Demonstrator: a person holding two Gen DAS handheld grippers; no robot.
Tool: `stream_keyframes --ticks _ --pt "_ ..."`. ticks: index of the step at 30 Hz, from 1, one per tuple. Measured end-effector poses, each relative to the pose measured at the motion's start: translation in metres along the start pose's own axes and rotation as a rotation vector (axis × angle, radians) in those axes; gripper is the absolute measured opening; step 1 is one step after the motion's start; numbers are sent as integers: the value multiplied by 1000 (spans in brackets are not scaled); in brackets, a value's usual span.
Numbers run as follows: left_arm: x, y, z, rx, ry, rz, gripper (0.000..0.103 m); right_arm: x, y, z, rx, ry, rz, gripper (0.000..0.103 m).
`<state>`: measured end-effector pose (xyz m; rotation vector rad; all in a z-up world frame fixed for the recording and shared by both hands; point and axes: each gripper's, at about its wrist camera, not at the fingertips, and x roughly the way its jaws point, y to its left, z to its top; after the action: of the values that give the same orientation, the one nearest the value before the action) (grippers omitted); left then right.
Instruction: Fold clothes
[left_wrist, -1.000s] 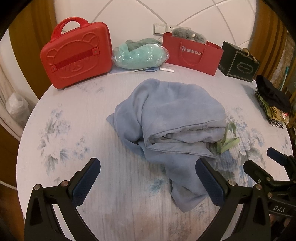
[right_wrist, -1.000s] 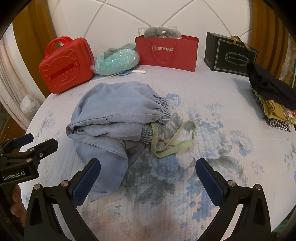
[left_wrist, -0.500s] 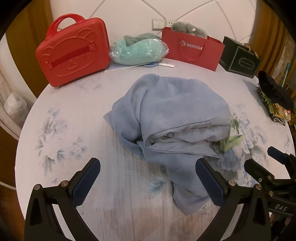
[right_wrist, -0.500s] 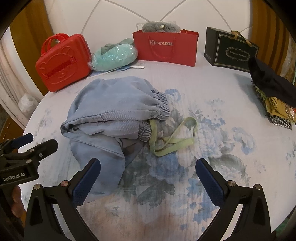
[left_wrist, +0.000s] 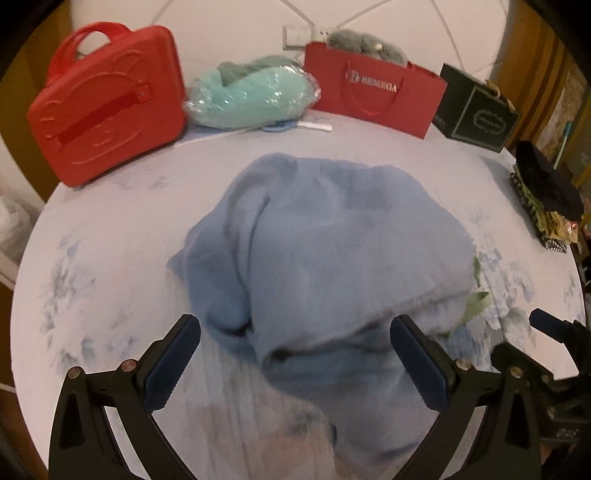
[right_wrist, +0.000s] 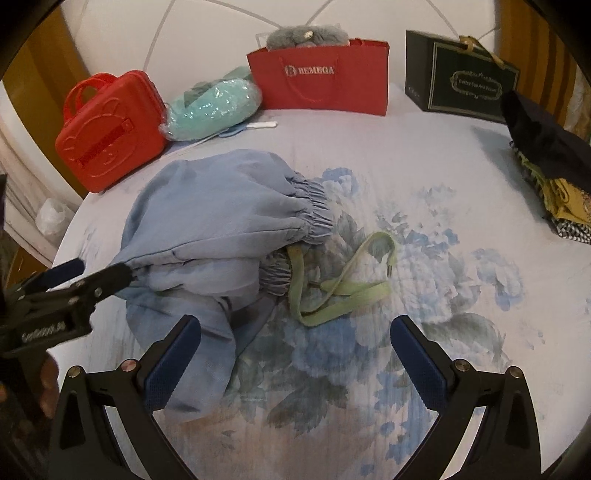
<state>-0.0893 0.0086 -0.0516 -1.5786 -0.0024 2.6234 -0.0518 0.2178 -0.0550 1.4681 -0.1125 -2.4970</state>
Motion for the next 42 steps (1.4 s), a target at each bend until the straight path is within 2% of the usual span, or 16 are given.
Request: stream_keyframes --ticks 7,9,10,15,16,17,20,23,25,27,29,32,35,37,40,42 --pt "55 2 7 12 79 -15 102 27 -2 13 -9 71 74 100" --pt "68 2 5 26 99 -18 102 37 -1 17 -18 92 93 78" --pt "75 3 3 31 106 -25 102 41 0 18 -20 108 104 73" --pt "86 12 1 -19 135 -101 102 62 1 21 -25 168 142 66" --pt "86 14 3 -34 146 -115 94 65 2 21 -24 176 148 66" --pt "84 15 4 -46 153 -131 76 67 2 21 -23 182 154 65" --pt "56 11 11 -30 98 -127 33 70 3 21 -27 190 170 61" --pt "29 11 18 -14 39 -119 21 73 7 24 -33 182 204 58" --pt "13 12 19 -11 6 -113 19 77 12 26 -31 180 224 54" --pt "-3 15 24 -12 -27 -110 18 84 18 29 -38 178 237 40" --pt "-20 19 29 -25 -56 -111 17 80 21 32 -44 165 249 32" --pt "-55 35 29 -45 -123 -81 17 55 19 39 -54 92 252 2" --pt "-86 61 28 -94 -156 -65 18 17 9 47 -50 4 232 2" --pt "-96 79 24 -122 -172 0 19 0 2 48 -47 -27 230 4" --pt "-97 105 13 -185 -143 71 28 -17 -5 42 -25 -46 265 7" --pt "-100 114 3 -215 -131 78 34 -22 -6 33 -15 -45 291 10"
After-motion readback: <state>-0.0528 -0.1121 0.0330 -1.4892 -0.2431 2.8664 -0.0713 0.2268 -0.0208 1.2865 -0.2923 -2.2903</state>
